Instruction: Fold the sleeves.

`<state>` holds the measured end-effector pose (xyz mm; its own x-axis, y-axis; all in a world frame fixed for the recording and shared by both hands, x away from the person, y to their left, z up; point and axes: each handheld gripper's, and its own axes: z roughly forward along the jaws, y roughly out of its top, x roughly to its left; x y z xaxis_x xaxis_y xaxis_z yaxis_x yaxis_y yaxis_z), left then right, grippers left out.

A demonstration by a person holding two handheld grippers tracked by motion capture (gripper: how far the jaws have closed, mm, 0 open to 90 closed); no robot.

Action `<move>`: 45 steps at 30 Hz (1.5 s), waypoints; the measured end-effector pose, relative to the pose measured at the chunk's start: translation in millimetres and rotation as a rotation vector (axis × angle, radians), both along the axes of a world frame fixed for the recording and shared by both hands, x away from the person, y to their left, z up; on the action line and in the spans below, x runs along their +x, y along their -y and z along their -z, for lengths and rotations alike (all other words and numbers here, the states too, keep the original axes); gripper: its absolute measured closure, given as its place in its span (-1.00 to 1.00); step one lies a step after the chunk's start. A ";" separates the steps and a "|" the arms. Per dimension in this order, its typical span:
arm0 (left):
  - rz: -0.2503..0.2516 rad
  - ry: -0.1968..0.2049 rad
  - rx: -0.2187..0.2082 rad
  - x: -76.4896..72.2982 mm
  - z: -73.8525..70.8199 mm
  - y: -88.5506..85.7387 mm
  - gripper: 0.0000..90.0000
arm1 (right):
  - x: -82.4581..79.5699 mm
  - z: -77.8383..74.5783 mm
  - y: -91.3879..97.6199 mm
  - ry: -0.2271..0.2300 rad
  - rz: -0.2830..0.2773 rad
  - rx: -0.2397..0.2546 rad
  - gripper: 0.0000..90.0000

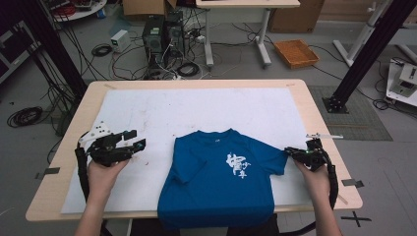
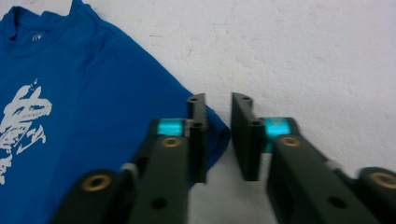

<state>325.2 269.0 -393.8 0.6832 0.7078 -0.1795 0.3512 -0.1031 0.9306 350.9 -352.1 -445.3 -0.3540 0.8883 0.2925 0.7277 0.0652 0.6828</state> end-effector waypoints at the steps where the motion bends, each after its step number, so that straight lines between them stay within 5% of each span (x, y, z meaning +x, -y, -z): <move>1: 0.002 0.000 0.000 0.1 0.0 0.4 -0.11 | -0.5 -0.7 -1.2 0.013 -0.014 -0.003 0.93; 11: 0.021 -0.005 -0.008 0.7 -2.1 5.2 -0.11 | -18.5 -41.7 -38.7 0.137 -0.105 -0.015 0.98; 17: 0.040 -0.014 -0.015 -0.2 -2.0 9.4 -0.11 | -31.3 -62.4 -95.1 0.191 -0.181 -0.092 0.98; 22: 0.063 -0.029 -0.010 1.2 -0.2 16.7 -0.11 | -32.3 -59.9 -154.8 0.206 -0.237 -0.193 0.98; 27: 0.080 -0.030 -0.007 1.4 0.1 20.2 -0.11 | -25.6 -56.1 -192.8 0.202 -0.306 -0.195 0.78; 31: 0.080 -0.034 -0.009 1.7 1.1 18.9 -0.11 | -27.6 -61.3 -187.2 0.236 -0.302 -0.160 0.70; 36: 0.073 -0.045 -0.006 3.1 3.1 17.9 -0.11 | -34.4 -62.4 -139.0 0.235 -0.210 -0.087 0.56; 40: 0.080 -0.051 0.001 4.2 3.7 21.3 -0.11 | -44.6 -41.5 -98.2 0.153 -0.130 -0.031 0.41; 45: 0.090 -0.057 0.006 5.7 5.2 26.7 -0.11 | -46.8 -22.9 -92.9 0.086 -0.136 -0.010 0.45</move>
<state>330.9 242.3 -399.0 0.7327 0.6453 -0.2159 0.3925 -0.1415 0.9088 304.2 -259.2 -422.4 -0.4946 0.8332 0.2472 0.6508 0.1666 0.7407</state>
